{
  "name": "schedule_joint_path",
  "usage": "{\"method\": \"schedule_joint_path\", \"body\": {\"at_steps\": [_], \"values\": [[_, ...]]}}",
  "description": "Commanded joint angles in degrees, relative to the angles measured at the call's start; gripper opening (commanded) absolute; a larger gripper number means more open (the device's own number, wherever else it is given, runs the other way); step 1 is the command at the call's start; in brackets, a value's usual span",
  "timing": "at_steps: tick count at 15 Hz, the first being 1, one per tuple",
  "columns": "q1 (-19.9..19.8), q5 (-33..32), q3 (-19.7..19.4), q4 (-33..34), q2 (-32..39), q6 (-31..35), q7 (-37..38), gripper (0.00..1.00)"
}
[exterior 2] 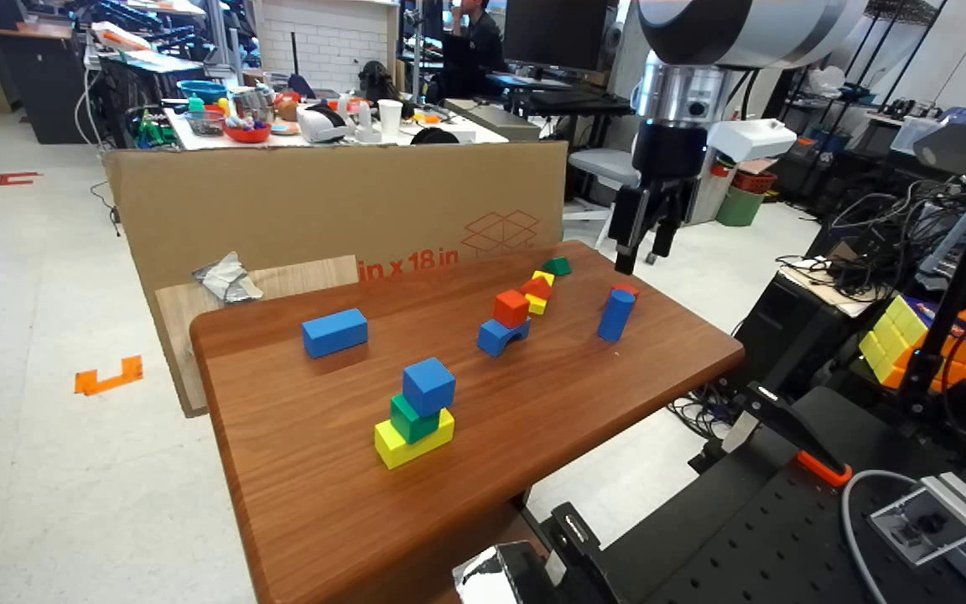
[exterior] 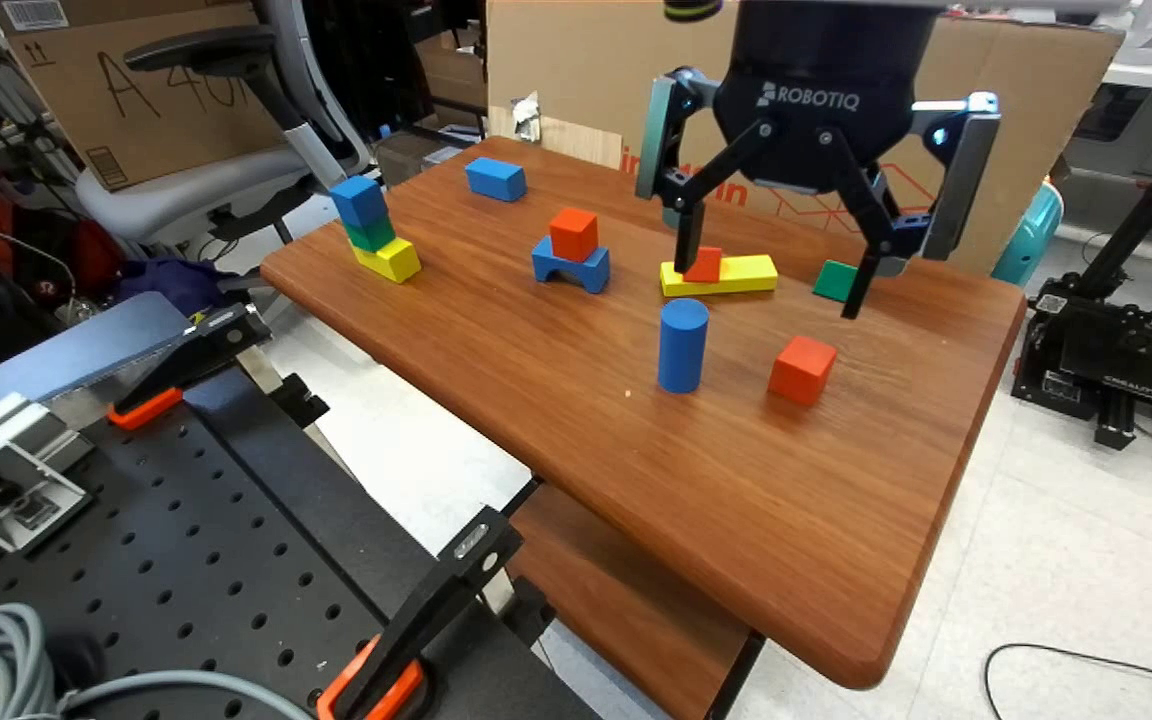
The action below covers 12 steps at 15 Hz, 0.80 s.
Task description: Remove the green block from the orange block, then move the orange block forward and move the blue block to the right
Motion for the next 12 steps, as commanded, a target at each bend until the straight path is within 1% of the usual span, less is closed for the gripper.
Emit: {"method": "schedule_joint_path", "body": {"at_steps": [1, 6, 12], "values": [[-0.34, 1.22, 1.13, -6.12, -3.48, 4.04, -1.34, 1.00], [-0.17, 1.12, 2.12, -9.21, -3.45, 7.90, -1.65, 1.00], [0.45, 0.62, 2.62, -8.80, -1.81, 8.33, -1.42, 1.00]]}}
